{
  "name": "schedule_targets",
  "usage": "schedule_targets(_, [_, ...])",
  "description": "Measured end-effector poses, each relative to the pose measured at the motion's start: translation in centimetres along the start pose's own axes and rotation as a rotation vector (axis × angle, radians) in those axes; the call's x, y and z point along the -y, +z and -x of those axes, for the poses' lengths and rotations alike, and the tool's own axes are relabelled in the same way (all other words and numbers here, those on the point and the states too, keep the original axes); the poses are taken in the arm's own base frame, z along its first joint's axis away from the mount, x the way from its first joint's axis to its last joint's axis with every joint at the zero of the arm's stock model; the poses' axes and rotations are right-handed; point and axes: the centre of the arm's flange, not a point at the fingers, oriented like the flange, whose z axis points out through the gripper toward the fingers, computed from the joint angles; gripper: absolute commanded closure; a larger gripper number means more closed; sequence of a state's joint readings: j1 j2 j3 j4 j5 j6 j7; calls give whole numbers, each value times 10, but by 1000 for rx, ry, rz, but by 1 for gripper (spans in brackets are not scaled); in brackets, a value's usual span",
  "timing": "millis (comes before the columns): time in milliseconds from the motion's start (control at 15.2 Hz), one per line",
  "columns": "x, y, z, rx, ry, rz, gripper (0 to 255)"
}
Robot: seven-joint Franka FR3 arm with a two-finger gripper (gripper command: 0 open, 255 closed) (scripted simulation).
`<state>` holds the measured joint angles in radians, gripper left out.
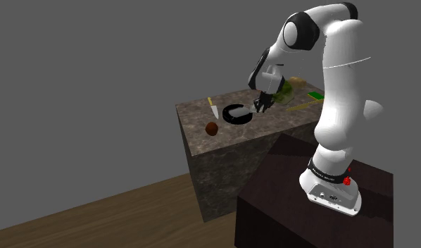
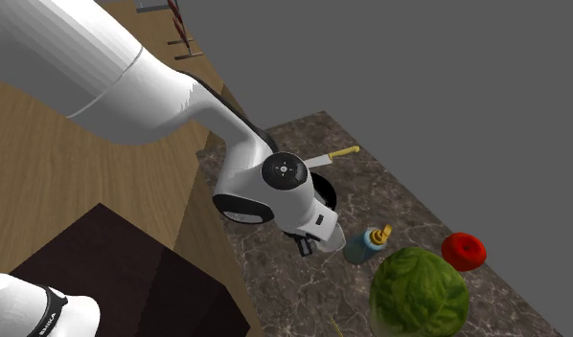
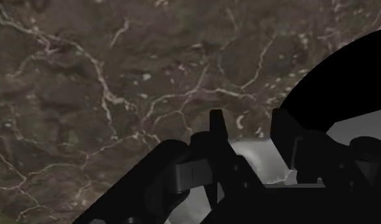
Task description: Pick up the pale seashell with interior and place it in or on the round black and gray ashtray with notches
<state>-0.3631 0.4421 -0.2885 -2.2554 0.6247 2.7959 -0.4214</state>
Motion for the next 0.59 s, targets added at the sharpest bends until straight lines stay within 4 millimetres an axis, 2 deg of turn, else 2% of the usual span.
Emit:
schedule_targets(198, [-28,-10,-28,33,-22,-73,0])
schedule_targets(594, [-108,-13,-105,136,-94,-292,0])
